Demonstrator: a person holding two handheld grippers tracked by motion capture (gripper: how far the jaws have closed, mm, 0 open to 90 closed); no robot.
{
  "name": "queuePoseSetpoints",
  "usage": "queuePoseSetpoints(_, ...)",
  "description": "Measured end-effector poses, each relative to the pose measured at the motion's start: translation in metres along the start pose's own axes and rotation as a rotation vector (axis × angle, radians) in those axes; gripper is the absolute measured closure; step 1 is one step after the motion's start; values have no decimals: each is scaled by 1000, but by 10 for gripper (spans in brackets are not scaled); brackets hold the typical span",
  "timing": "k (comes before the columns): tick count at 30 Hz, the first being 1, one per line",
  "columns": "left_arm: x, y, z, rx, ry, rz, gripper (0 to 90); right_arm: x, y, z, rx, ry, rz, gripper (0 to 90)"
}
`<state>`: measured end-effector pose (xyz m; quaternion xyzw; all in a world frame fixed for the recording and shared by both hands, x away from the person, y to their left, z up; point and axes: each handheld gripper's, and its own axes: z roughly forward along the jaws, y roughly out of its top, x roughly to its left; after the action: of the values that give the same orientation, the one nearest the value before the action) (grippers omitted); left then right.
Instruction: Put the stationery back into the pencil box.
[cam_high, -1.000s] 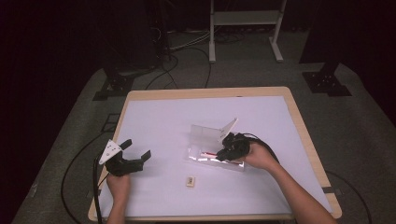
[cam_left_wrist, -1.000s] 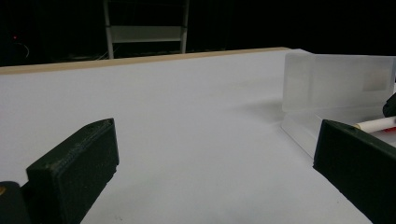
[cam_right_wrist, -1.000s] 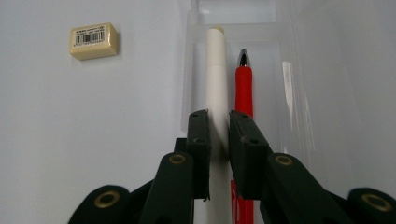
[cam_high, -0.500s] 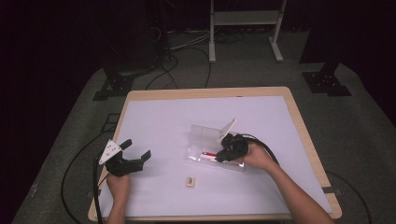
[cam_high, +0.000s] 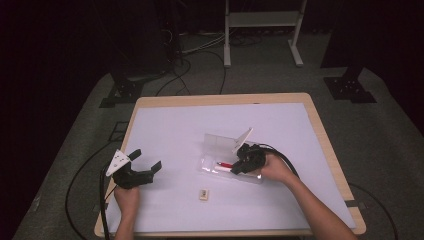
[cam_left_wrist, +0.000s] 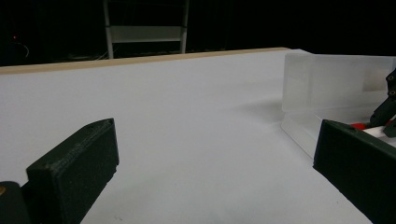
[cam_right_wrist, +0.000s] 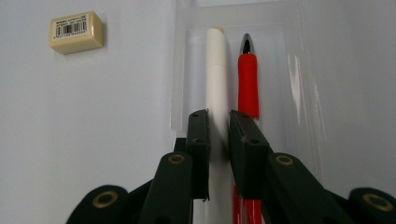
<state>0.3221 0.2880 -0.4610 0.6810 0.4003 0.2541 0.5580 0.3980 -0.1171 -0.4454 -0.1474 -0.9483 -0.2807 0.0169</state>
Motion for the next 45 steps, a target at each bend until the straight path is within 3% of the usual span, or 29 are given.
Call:
queuePoseSetpoints(22,0,0,0,0,0,0,0,1,-1,-5,-28,-2,3,752)
queuePoseSetpoints(32,0,0,0,1,1,0,0,11,3,-20,-71,-14,-7,698)
queuePoseSetpoints(45,0,0,0,-1,2,-3,0,26,7,-28,-136,8,-18,614)
